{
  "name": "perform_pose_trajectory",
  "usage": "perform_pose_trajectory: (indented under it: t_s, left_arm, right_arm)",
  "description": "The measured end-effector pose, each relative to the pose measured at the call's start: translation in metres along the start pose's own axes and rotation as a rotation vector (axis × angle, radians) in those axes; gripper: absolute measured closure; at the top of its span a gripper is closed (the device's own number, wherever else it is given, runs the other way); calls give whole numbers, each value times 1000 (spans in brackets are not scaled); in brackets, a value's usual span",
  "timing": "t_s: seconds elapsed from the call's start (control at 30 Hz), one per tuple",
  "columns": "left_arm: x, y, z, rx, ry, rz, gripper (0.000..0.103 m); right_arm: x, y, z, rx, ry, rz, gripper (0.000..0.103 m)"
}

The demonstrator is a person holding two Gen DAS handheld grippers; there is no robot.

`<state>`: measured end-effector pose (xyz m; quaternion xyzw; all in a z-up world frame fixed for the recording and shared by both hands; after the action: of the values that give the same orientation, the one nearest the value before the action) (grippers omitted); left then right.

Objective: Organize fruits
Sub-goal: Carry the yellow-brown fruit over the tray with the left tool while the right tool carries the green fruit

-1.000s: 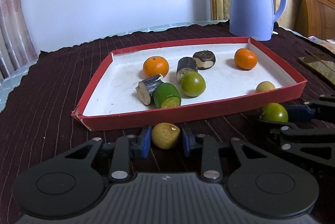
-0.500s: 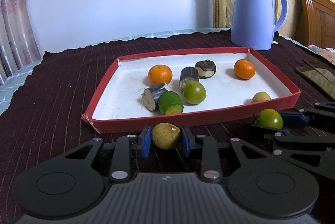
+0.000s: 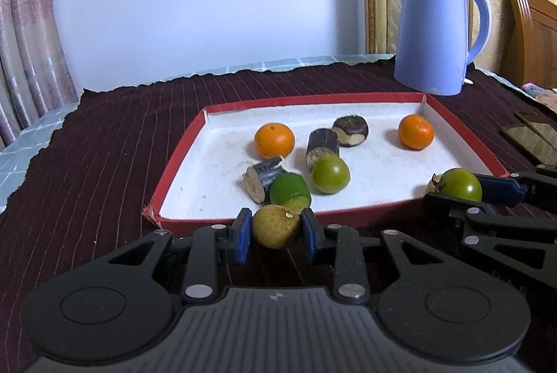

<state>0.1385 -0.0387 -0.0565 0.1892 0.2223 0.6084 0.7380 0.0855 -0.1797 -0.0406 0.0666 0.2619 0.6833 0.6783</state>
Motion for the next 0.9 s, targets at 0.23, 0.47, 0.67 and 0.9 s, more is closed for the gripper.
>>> perform_pose_trajectory:
  t_s: [0.23,0.47,0.67,0.9]
  left_arm:
    - [-3,0,9,-16,-8,13,73]
    - [-4,-6,15,-18,-16,28,73]
    - [-6,-8,18,-24,-20,35,73]
    - [-7,-11,23,-30,-22,49,73]
  right_arm:
    - [-3,-2,10,-13,5,-10,71]
    - [-5,-4,18,-21,10,-19,71]
    - [-9,-6,23,-25,14,-25,71]
    - [-11,-9,27,-26,18,-31,71]
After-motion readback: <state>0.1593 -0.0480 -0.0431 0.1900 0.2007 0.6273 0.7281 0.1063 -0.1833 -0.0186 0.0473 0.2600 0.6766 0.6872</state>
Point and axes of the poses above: each gripper's, at about its wrist camera, not at the fingertips, and y roughly against the way its jaws point, x to its left, z to its top, the point moved 10 cm from there along -y, roughly the way its jaws point, and after that the axes turned 13 degrees about y, right-handed, at the moved point
